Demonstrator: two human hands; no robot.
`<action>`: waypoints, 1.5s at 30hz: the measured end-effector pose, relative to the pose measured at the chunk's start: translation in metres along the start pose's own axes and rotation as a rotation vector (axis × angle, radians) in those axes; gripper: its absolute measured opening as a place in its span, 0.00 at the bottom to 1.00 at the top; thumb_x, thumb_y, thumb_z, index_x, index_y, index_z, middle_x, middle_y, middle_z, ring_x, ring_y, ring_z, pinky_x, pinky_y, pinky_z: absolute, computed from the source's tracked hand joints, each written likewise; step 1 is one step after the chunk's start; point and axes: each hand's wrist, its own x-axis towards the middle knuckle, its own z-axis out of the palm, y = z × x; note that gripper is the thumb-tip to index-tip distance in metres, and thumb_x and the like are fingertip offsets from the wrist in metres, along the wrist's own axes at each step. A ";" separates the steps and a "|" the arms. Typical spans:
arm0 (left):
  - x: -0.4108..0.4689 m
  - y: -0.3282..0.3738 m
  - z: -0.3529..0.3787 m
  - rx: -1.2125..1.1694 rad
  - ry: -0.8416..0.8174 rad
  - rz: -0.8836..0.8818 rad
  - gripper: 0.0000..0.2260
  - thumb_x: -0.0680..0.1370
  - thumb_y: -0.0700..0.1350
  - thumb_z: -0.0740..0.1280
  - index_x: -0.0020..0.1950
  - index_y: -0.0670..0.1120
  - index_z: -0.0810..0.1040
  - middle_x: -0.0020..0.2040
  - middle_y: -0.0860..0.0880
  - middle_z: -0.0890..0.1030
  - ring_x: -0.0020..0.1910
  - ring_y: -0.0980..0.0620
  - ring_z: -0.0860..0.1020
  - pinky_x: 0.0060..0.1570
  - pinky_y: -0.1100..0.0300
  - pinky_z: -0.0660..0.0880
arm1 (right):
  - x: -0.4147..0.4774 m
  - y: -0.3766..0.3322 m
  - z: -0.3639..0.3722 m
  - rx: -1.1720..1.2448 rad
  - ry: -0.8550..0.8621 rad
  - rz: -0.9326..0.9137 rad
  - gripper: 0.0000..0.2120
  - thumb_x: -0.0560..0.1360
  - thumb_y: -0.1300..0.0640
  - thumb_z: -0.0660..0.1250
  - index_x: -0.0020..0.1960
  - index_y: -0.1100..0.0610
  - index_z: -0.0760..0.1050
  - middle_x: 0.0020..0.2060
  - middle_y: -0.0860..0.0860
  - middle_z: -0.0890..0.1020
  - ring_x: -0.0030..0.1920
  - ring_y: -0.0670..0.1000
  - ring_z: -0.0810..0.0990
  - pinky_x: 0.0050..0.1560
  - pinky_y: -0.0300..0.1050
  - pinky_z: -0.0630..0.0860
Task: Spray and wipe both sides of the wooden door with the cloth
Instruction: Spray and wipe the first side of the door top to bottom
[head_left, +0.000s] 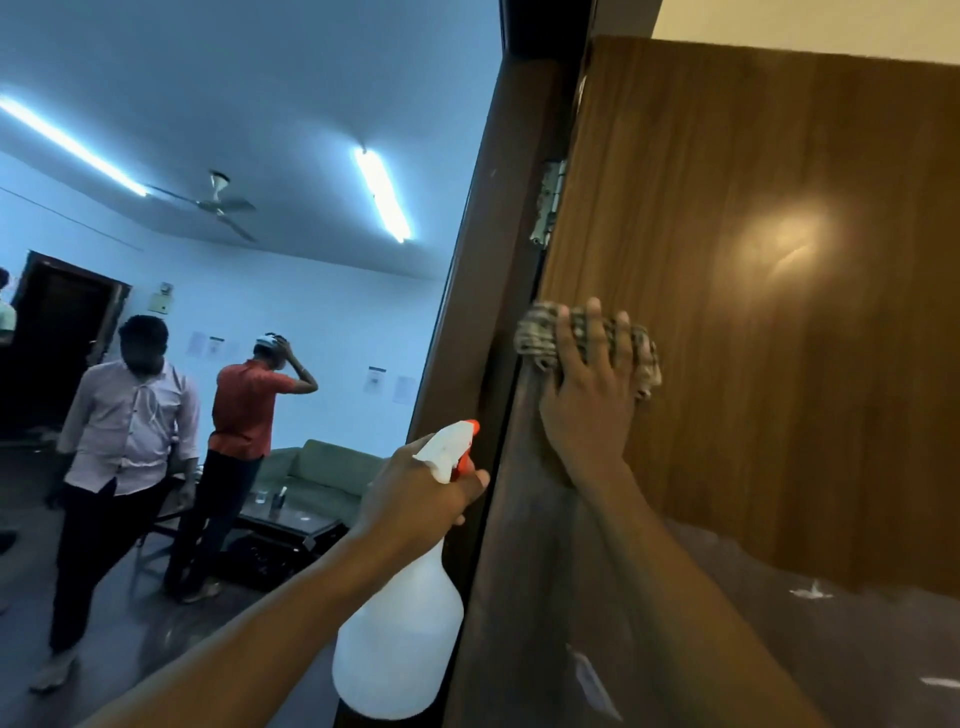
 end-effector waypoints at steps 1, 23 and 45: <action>-0.002 0.001 0.000 -0.010 0.004 0.002 0.13 0.76 0.49 0.67 0.60 0.53 0.74 0.43 0.50 0.79 0.39 0.53 0.81 0.43 0.63 0.78 | 0.005 -0.007 0.004 -0.002 -0.009 -0.047 0.29 0.79 0.49 0.62 0.79 0.50 0.62 0.79 0.54 0.61 0.79 0.62 0.54 0.77 0.64 0.50; -0.030 -0.037 0.049 -0.058 -0.093 -0.042 0.24 0.75 0.51 0.68 0.70 0.53 0.69 0.47 0.50 0.82 0.39 0.53 0.82 0.51 0.54 0.79 | -0.157 -0.007 0.005 0.010 -0.117 -0.254 0.27 0.80 0.47 0.59 0.78 0.48 0.63 0.79 0.54 0.62 0.80 0.61 0.53 0.77 0.66 0.53; -0.064 -0.031 0.082 -0.098 -0.152 -0.158 0.22 0.73 0.50 0.70 0.65 0.47 0.73 0.53 0.45 0.81 0.42 0.51 0.82 0.53 0.50 0.79 | -0.264 0.109 -0.050 -0.110 -0.216 -0.272 0.29 0.79 0.45 0.65 0.78 0.45 0.64 0.79 0.54 0.60 0.80 0.60 0.54 0.76 0.66 0.55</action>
